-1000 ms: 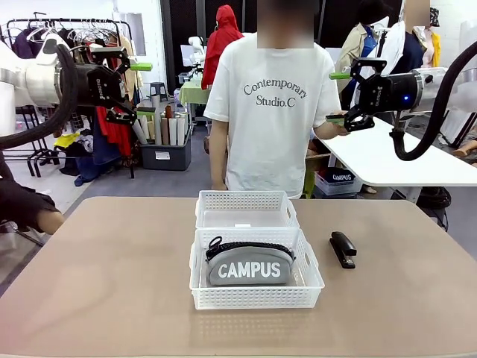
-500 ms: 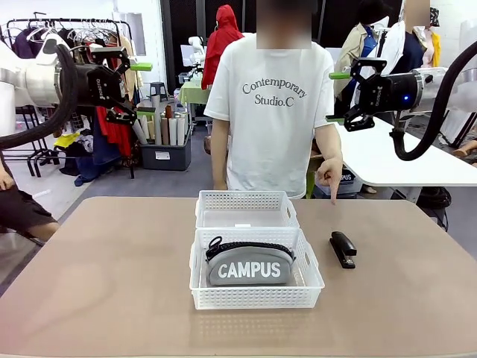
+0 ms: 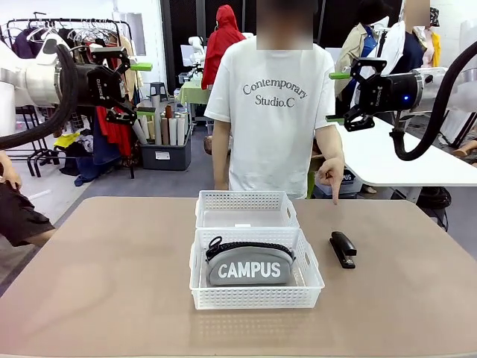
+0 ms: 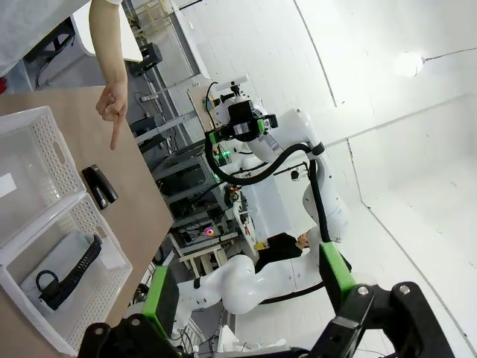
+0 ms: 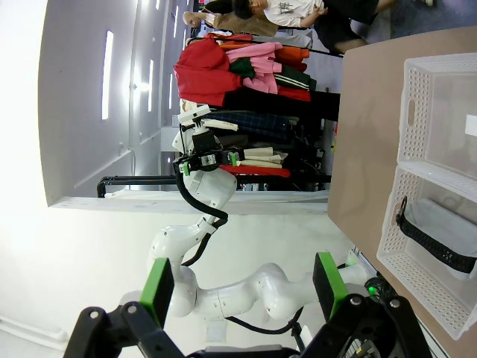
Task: Distribute items into two baskets.
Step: Pick up the Stapler that the person points to.
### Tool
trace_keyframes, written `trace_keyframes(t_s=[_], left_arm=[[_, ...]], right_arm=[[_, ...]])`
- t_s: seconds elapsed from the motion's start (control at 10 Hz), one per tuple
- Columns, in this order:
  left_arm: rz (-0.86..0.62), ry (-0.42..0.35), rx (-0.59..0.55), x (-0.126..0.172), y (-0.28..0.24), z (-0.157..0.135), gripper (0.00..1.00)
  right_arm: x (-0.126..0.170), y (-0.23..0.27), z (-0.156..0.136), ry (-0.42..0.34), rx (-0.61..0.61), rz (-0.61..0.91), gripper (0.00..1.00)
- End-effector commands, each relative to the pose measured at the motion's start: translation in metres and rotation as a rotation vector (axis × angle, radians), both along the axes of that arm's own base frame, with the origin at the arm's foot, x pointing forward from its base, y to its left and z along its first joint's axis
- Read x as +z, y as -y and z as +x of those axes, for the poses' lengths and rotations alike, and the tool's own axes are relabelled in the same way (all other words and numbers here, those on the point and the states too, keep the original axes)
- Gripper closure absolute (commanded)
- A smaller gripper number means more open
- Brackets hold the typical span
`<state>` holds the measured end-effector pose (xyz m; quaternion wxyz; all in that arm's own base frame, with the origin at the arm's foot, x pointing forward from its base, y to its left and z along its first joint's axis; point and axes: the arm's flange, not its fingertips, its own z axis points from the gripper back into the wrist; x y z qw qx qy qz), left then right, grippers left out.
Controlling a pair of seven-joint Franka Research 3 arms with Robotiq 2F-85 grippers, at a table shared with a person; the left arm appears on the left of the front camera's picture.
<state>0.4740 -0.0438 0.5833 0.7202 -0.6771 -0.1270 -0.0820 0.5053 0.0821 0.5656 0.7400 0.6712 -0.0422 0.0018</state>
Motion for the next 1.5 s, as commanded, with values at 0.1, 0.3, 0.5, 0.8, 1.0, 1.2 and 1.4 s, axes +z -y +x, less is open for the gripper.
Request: trace_keyframes(t_s=[0.1, 0.3, 0.5, 0.8, 1.0, 1.2, 1.4], left_arm=[[-0.002, 0.000, -0.002, 0.000, 0.000, -0.001, 0.00], [-0.002, 0.000, -0.002, 0.000, 0.000, -0.001, 0.00], [-0.002, 0.000, -0.002, 0.000, 0.000, -0.001, 0.00], [-0.002, 0.000, -0.002, 0.000, 0.000, -0.001, 0.00], [-0.002, 0.000, -0.002, 0.000, 0.000, -0.001, 0.00], [-0.002, 0.000, -0.002, 0.000, 0.000, -0.001, 0.00], [-0.002, 0.000, -0.002, 0.000, 0.000, -0.001, 0.00]], right_arm=[[0.002, -0.001, 0.000, 0.003, 0.001, 0.002, 0.00], [0.002, -0.001, 0.000, 0.003, 0.001, 0.002, 0.00], [0.002, -0.001, 0.000, 0.003, 0.001, 0.002, 0.00], [0.007, -0.010, -0.003, -0.010, 0.027, -0.044, 0.00], [0.028, -0.023, -0.002, -0.024, 0.076, -0.168, 0.00], [0.042, -0.029, 0.006, -0.018, 0.120, -0.341, 0.00], [0.051, -0.033, 0.008, -0.054, 0.109, -0.531, 0.00]])
